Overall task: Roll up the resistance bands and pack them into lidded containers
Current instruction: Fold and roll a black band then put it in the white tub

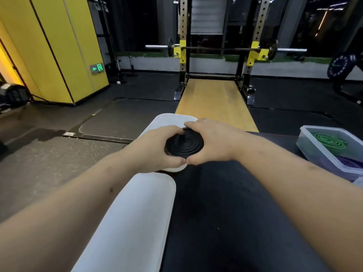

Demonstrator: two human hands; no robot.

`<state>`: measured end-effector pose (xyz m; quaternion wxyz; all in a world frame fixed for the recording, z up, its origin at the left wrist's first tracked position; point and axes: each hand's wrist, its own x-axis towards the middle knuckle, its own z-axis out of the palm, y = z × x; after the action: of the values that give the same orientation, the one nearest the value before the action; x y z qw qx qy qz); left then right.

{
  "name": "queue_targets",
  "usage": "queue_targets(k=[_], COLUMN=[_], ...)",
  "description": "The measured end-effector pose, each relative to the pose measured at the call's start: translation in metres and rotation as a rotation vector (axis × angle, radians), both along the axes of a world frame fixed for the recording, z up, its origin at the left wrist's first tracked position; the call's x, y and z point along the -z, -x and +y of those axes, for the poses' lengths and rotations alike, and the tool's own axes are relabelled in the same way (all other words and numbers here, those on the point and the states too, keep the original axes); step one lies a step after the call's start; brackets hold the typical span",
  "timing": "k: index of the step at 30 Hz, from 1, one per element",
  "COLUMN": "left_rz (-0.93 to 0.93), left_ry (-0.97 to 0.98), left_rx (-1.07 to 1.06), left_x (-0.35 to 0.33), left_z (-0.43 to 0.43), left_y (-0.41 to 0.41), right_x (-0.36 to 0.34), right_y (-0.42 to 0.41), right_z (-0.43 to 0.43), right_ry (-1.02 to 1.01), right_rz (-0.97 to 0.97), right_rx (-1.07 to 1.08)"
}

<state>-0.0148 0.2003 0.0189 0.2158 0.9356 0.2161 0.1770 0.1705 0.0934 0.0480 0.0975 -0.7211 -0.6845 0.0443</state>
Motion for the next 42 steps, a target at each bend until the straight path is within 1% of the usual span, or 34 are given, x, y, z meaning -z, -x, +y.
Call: queue_targets(k=[5,9,12,17,25,30,33,35,39,42], left_rz=[0.026,0.047,0.139,0.157,0.155,0.125,0.086,0.099,0.148,0.17], left_ry=[-0.078,-0.114,-0.164,-0.088,-0.043,-0.026,-0.029,-0.037,-0.003,0.016], left_rx=[-0.175,-0.336,-0.411,-0.421,-0.411,-0.401,-0.402,-0.417,-0.462,-0.447], left_x=[0.011,0.028,0.039,0.047,0.05,0.053,0.057,0.057,0.055,0.054], left_z=[0.046,0.071,0.077,0.072,0.074,0.077,0.08,0.08,0.075,0.075], left_y=[-0.005,-0.013,-0.015,-0.013,-0.013,-0.013,-0.013,-0.014,-0.014,-0.013], right_x=[0.005,0.024,0.045,0.071,0.071,0.07,0.071,0.071,0.068,0.064], right_y=[-0.009,-0.012,-0.013,-0.01,-0.007,-0.01,-0.012,-0.012,-0.009,-0.003], right_z=[0.052,0.09,0.123,0.155,0.168,0.17,0.169,0.166,0.153,0.135], right_ry=[-0.026,-0.037,-0.003,0.042,0.335,0.494,0.57,0.591,0.514,0.482], right_rz=[0.017,-0.004,-0.044,-0.107,-0.242,-0.36,-0.417,-0.448,-0.365,-0.274], right_rx=[0.059,0.188,0.268,0.339,0.389,0.324,0.334,0.344,0.358,0.37])
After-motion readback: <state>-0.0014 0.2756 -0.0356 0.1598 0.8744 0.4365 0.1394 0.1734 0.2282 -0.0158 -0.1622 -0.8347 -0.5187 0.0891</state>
